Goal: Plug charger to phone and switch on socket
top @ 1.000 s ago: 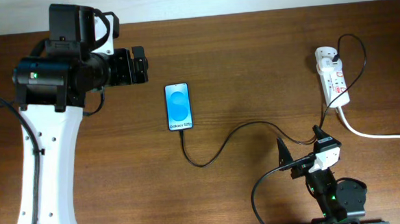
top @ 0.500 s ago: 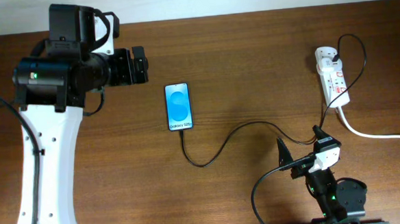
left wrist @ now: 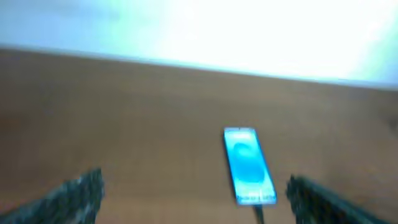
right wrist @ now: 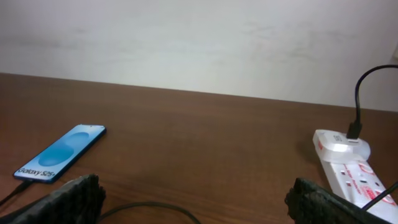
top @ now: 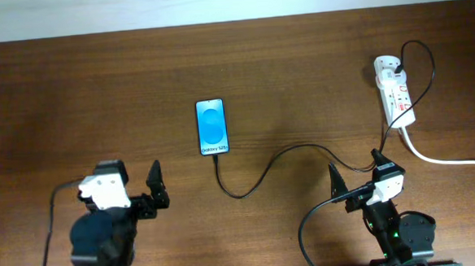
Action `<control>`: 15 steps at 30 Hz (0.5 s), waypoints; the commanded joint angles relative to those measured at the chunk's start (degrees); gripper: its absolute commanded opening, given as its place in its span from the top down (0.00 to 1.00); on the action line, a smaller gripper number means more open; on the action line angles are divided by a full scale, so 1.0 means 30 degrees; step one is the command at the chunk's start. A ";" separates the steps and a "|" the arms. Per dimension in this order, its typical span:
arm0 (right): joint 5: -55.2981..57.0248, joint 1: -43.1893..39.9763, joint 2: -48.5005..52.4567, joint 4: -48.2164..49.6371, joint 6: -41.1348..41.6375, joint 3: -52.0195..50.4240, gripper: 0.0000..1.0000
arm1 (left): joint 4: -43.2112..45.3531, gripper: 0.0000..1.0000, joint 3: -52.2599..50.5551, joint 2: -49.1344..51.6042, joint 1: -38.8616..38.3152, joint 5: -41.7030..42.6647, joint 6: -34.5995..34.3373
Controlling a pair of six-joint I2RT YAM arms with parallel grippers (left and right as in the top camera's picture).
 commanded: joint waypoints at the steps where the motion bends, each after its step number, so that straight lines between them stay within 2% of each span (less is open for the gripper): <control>1: -0.0036 0.0131 -0.0153 -0.0087 0.0000 -0.0102 0.02 | 0.4124 0.01 -0.4014 -0.2317 0.0758 -0.0291 0.0109; 4: -0.0036 0.0131 -0.0153 -0.0087 0.0000 -0.0102 0.02 | 1.0236 0.01 -0.8378 -0.3876 0.1370 -0.0277 0.0262; 6: -0.0036 0.0138 -0.0153 -0.0087 0.0000 -0.0102 0.02 | 1.1111 0.01 -0.9865 -0.4626 0.1698 -0.0131 0.0823; 9: -0.0036 0.0138 -0.0153 -0.0087 0.0000 -0.0102 0.02 | 0.8779 0.01 -1.0127 -0.6608 0.2390 0.0969 0.3497; 11: -0.0036 0.0138 -0.0153 -0.0087 0.0000 -0.0102 0.02 | 0.6623 0.01 -1.0127 -0.7293 0.2892 0.0962 0.3526; 15: -0.0036 0.0131 -0.0153 -0.0087 0.0000 -0.0102 0.02 | 0.6419 0.01 -1.0127 -0.7934 0.3453 0.1093 0.3519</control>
